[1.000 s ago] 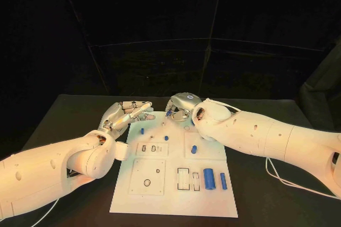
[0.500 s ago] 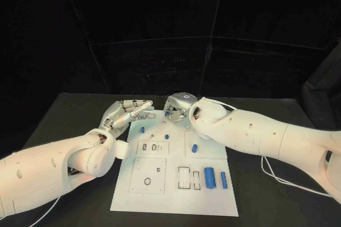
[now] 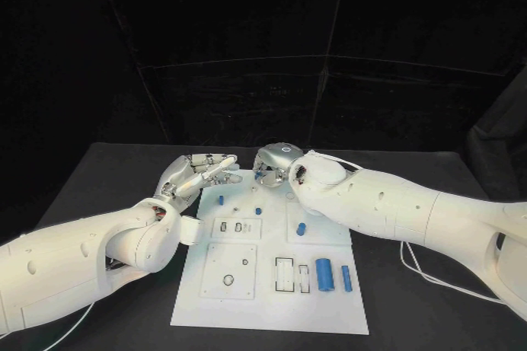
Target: Assemble the parts on the task board
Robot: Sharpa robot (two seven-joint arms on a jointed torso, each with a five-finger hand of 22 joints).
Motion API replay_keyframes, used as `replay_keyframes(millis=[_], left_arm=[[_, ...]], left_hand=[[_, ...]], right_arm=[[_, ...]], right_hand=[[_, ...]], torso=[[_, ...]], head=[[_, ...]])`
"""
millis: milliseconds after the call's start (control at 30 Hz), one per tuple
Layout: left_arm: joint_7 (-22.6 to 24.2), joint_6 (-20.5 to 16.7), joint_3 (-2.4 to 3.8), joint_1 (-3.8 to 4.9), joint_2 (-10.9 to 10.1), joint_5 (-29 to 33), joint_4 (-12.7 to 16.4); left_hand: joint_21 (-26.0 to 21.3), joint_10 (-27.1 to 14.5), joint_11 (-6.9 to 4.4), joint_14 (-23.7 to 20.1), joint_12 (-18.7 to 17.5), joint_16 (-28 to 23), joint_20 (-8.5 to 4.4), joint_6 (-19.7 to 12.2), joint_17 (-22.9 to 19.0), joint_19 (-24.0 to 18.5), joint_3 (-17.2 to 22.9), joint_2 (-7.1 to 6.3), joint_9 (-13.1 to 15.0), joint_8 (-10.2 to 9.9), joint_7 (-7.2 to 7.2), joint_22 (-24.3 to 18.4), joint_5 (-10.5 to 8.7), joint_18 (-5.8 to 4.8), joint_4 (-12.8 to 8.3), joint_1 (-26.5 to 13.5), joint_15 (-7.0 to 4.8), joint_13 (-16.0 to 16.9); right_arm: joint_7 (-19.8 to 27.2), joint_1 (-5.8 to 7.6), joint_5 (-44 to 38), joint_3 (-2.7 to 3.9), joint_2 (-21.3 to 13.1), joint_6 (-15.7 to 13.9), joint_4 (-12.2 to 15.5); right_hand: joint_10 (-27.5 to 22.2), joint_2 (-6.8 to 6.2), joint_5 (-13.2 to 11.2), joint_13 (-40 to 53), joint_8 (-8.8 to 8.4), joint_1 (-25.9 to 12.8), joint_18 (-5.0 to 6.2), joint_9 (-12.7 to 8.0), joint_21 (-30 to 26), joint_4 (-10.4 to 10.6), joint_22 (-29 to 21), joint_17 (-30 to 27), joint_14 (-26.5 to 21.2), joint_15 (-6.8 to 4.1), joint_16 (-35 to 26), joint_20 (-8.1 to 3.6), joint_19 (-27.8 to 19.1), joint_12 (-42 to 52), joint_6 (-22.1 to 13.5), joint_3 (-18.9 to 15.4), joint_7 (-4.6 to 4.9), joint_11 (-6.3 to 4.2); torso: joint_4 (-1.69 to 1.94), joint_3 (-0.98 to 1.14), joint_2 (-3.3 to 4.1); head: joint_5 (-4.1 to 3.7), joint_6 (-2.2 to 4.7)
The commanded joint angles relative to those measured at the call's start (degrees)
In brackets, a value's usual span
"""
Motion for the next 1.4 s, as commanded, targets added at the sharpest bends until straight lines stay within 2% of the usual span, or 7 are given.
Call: replay_keyframes(millis=[33,267,533,667,800,1000,1400], left_arm=[[0.0,0.9,0.06,0.11,0.0,-0.3,0.1],[-0.2,1.0,0.06,0.12,0.0,-0.3,0.0],[-0.3,0.9,0.06,0.13,-0.5,-0.3,-0.1],[-0.5,0.7,0.06,0.13,-0.7,-0.3,-0.1],[-0.6,0.7,0.06,0.14,-0.8,-0.3,0.0],[-0.6,0.9,0.05,0.14,-0.9,-0.3,-0.2],[-0.7,1.3,0.05,0.13,-0.5,-0.2,-0.6]], left_hand=[[-0.4,0.0,0.52,0.1,-0.4,-0.3,0.26,0.1,0.1,0.2,-0.1,0.73,-0.1,-0.2,0.36,-0.1,-0.04,0.38,-0.3,0.0,0.40,-0.1],[-0.4,0.0,0.54,0.1,-0.5,-0.4,0.28,0.0,0.1,0.2,-0.1,0.76,-0.1,-0.3,0.38,-0.1,-0.05,0.38,-0.3,0.0,0.41,-0.1],[-0.5,-0.1,0.56,0.1,-0.5,-0.5,0.29,0.0,0.1,0.2,-0.1,0.81,-0.1,-0.3,0.40,-0.1,-0.05,0.38,-0.4,-0.1,0.43,-0.1],[-0.6,-0.1,0.61,0.1,-0.7,-0.6,0.31,-0.1,0.1,0.2,-0.1,0.89,-0.1,-0.5,0.48,-0.1,-0.05,0.38,-0.4,-0.1,0.46,-0.1],[-0.7,-0.2,0.66,0.1,-0.8,-0.8,0.34,-0.2,0.2,0.3,-0.2,0.94,-0.1,-0.6,0.54,-0.1,-0.05,0.37,-0.5,-0.1,0.49,-0.1],[-0.7,-0.2,0.66,0.1,-0.8,-0.8,0.34,-0.2,0.2,0.3,-0.2,0.94,-0.1,-0.6,0.54,-0.1,-0.05,0.37,-0.5,-0.1,0.49,-0.1],[-0.7,-0.2,0.66,0.1,-0.8,-0.8,0.34,-0.2,0.2,0.3,-0.2,0.94,-0.1,-0.6,0.54,-0.1,-0.05,0.37,-0.5,-0.1,0.49,-0.1]], right_arm=[[-0.8,0.19,-1.0,0.06,0.1,1.1,0.0],[-0.1,0.18,-0.7,0.06,-0.8,-0.9,1.3],[-0.1,0.17,1.1,0.08,-7.2,-5.4,8.1],[-2.0,0.31,2.0,0.21,-12.1,-3.8,12.5],[-4.7,0.42,5.7,1.39,-16.9,-0.1,16.4],[-8.4,0.47,10.8,2.28,-21.1,4.3,18.6],[-10.2,0.47,13.2,2.53,-21.6,9.5,17.5]], right_hand=[[-3.5,-1.73,0.0,-0.1,-0.29,-0.5,-0.09,-0.1,-2.3,0.5,-3.9,-2.5,-0.3,0.90,-1.7,0.37,-2.2,-0.3,-1.7,-0.2,0.50,0.72],[-8.1,-4.03,0.1,0.0,-0.27,-0.9,0.80,-0.1,-5.6,2.5,-9.1,-5.6,-1.1,1.38,-3.7,1.04,-4.8,0.3,-6.1,-4.5,0.72,1.27],[-4.6,-3.10,2.1,0.8,0.21,0.5,0.80,0.2,-5.8,3.9,-9.3,-6.3,-1.1,1.02,-4.2,0.87,-4.3,3.2,-5.1,-6.2,0.54,0.71],[8.0,-3.49,1.8,4.4,0.78,0.3,-0.02,0.5,-2.4,4.9,-3.8,2.6,1.0,-0.89,1.5,-0.53,-1.3,10.8,-3.3,-7.2,-1.15,-2.07],[11.0,-5.22,1.6,12.8,0.72,-0.4,-1.27,0.3,1.5,7.7,2.3,8.7,2.2,-2.37,5.7,-2.25,2.0,20.7,-3.2,-10.5,-2.43,-3.57],[3.9,-5.53,4.1,41.2,1.16,2.6,-2.16,0.6,5.8,13.5,8.6,17.8,2.9,-1.74,11.6,-1.59,4.0,46.2,-4.7,-16.1,-1.79,-3.18],[4.2,-6.47,5.6,47.3,0.33,4.2,-2.29,0.2,6.9,19.3,10.0,20.7,3.2,-0.85,13.1,-0.98,4.0,50.5,-9.2,-22.2,-0.83,-1.89]], torso=[[-0.03,0.00,0.00],[-0.11,0.06,0.03],[-0.54,0.16,-0.12],[-1.02,0.32,-0.27],[-1.33,0.46,-0.38],[-1.30,0.50,-0.33],[-1.11,0.39,-0.21]], head=[[0.00,-0.05],[-0.04,-0.08],[-0.02,0.11],[-0.27,0.14],[-0.38,0.33],[-0.34,0.59],[-0.55,0.56]])
